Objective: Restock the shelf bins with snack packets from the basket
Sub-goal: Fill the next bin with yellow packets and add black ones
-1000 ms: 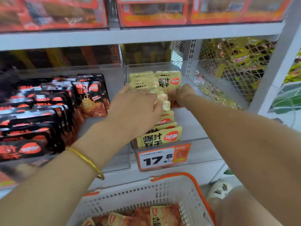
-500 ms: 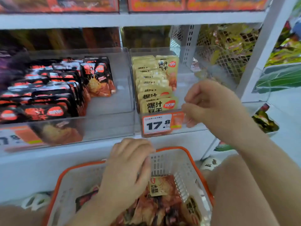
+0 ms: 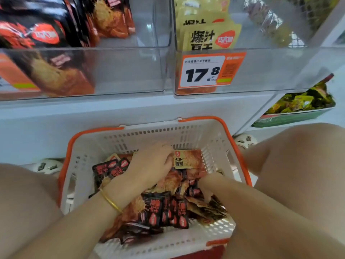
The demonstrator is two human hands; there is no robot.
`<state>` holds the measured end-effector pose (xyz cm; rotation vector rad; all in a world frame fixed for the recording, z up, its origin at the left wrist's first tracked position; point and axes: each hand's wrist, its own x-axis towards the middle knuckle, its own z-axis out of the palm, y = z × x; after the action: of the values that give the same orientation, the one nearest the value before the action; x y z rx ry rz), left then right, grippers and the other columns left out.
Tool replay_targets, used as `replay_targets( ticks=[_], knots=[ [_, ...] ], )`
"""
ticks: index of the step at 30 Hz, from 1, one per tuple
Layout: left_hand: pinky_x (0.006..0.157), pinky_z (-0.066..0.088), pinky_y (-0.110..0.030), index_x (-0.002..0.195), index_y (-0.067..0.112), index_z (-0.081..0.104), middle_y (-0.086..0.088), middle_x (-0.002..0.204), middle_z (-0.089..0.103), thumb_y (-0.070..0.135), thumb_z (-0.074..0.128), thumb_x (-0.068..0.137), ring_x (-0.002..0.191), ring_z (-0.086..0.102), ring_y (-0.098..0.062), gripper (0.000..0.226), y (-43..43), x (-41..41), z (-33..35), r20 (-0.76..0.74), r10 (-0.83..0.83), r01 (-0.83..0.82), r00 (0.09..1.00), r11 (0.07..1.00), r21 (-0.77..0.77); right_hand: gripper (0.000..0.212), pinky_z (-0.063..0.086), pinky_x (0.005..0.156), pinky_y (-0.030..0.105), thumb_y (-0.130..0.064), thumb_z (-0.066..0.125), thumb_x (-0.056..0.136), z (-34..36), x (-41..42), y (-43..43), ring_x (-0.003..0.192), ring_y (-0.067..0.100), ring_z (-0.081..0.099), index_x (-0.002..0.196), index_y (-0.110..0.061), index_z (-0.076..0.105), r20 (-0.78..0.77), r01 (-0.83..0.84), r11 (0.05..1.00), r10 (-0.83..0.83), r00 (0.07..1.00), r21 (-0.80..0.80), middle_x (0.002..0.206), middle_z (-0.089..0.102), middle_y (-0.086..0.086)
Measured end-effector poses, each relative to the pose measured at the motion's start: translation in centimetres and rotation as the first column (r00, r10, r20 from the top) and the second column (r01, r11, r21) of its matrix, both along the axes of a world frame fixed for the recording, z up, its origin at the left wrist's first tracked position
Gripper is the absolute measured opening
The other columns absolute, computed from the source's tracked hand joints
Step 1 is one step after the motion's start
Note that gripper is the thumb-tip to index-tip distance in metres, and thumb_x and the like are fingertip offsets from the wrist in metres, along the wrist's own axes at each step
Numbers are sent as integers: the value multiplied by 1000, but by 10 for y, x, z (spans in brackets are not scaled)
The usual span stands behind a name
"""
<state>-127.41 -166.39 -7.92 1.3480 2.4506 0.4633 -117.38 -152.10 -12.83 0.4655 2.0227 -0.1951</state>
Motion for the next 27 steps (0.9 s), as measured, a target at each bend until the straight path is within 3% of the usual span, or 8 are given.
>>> replay_targets(
  ticks=[3, 7, 10, 15, 18, 20, 23, 27],
  knots=[
    [85, 46, -36, 108, 18, 63, 4, 107, 61, 20, 41, 94, 99, 55, -16, 27, 0, 2, -3, 32, -15, 16, 999, 1000, -13, 42, 32, 104, 31, -18, 37, 101, -24, 1, 0, 131, 26, 40, 142, -6, 39, 87, 62, 998, -60, 994, -29, 143, 42, 12],
    [86, 45, -37, 110, 17, 63, 2, 108, 61, 19, 41, 94, 100, 55, -18, 27, -1, 4, -4, 26, -43, 43, 999, 999, -26, 31, 47, 84, 31, -8, 46, 96, -11, -17, 10, 74, 23, 56, 126, -1, 54, -3, 336, 935, -339, 941, -108, 85, 56, 9],
    [87, 45, -35, 118, 21, 58, 3, 114, 59, 25, 48, 93, 105, 53, -16, 28, 2, 2, -5, 57, -34, 38, 998, 997, -71, 27, 59, 74, 37, 2, 49, 93, 25, -48, 21, 77, 27, 68, 119, 6, 53, -100, 418, 871, -454, 885, -256, 97, 66, 18],
    [93, 41, -33, 134, 19, 35, 3, 129, 39, 58, 68, 72, 120, 39, -17, 80, 4, 8, 2, 162, -50, 88, 986, 967, -239, 20, 56, 60, 26, 6, 45, 94, 65, -69, 33, 69, 19, 63, 111, 0, 54, 8, 620, 520, -762, 647, -587, 83, 62, 14],
    [83, 43, -26, 121, 18, 48, 6, 115, 49, 36, 61, 87, 108, 50, -14, 41, 4, 7, 10, 55, -3, 3, 998, 1000, 1, 14, 57, 56, 26, -1, 49, 95, 79, -66, 35, 65, 19, 65, 107, -1, 56, 101, 667, 339, -843, 529, -663, 80, 66, 15],
    [71, 40, -21, 112, 21, 58, 14, 102, 56, 23, 59, 90, 91, 56, -7, 22, 3, -3, 22, 165, 132, -154, 977, 980, 129, 27, 57, 56, 27, -22, 46, 100, 87, -62, 36, 63, 20, 67, 109, 1, 57, -2, 627, 413, -836, 548, -661, 78, 68, 14],
    [62, 40, -21, 95, 26, 57, 15, 86, 58, 20, 69, 83, 73, 55, -7, 18, 0, -17, 45, 350, 270, -352, 897, 915, 197, 64, 57, 74, 35, -55, 30, 98, 103, -53, 40, 77, 26, 68, 96, -3, 67, -237, 488, 577, -769, 593, -655, 89, 71, 14],
    [75, 52, -39, 81, 26, 60, 1, 85, 65, 12, 74, 78, 80, 63, -19, 20, 1, -18, 79, 465, 256, -417, 848, 864, 284, 69, 54, 80, 34, -64, 30, 89, 134, -35, 37, 89, 25, 68, 110, -9, 66, -157, 368, 496, -737, 657, -787, 103, 71, 12]
  ],
)
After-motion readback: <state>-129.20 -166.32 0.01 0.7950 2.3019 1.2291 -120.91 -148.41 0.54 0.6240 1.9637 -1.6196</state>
